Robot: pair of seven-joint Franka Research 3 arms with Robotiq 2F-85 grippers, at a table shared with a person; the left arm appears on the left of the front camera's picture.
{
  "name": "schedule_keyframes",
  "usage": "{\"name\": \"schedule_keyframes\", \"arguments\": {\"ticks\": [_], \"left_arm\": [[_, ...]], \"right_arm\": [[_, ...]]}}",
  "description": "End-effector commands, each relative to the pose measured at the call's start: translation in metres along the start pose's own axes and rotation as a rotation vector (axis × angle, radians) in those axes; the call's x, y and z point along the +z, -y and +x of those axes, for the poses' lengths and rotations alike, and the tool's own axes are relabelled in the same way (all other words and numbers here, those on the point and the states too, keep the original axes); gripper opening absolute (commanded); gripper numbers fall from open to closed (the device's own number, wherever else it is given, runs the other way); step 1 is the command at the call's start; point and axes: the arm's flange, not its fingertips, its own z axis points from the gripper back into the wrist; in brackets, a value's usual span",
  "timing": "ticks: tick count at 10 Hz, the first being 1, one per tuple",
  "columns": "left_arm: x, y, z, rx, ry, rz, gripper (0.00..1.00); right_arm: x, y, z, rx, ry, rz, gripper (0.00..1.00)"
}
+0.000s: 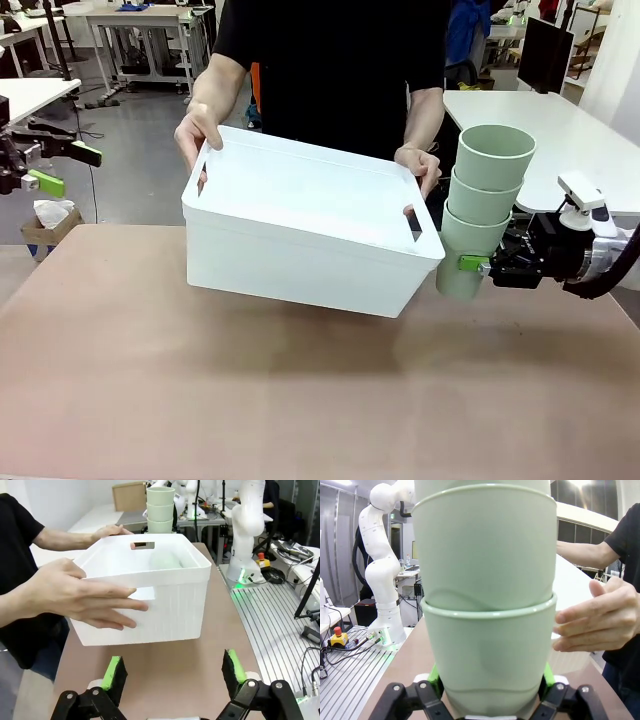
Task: Stack the cups and store them in the basket.
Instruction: Place the stack of Reusable plastic cups into the Pantry Basket.
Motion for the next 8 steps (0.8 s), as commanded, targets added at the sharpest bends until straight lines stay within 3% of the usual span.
{"name": "schedule_keyframes", "arguments": {"ticks": [1, 8], "left_arm": [[0.0025, 0.0018, 0.0044, 0.005, 0.002, -0.006, 1.00], [0.0025, 0.0018, 0.0044, 0.005, 0.002, -0.006, 1.00]], "right_arm": [[-0.0012, 0.0001, 0.0044, 0.015, 0.001, 0.002, 0.87], [-0.0012, 0.0001, 0.0044, 0.015, 0.001, 0.002, 0.87]]}}
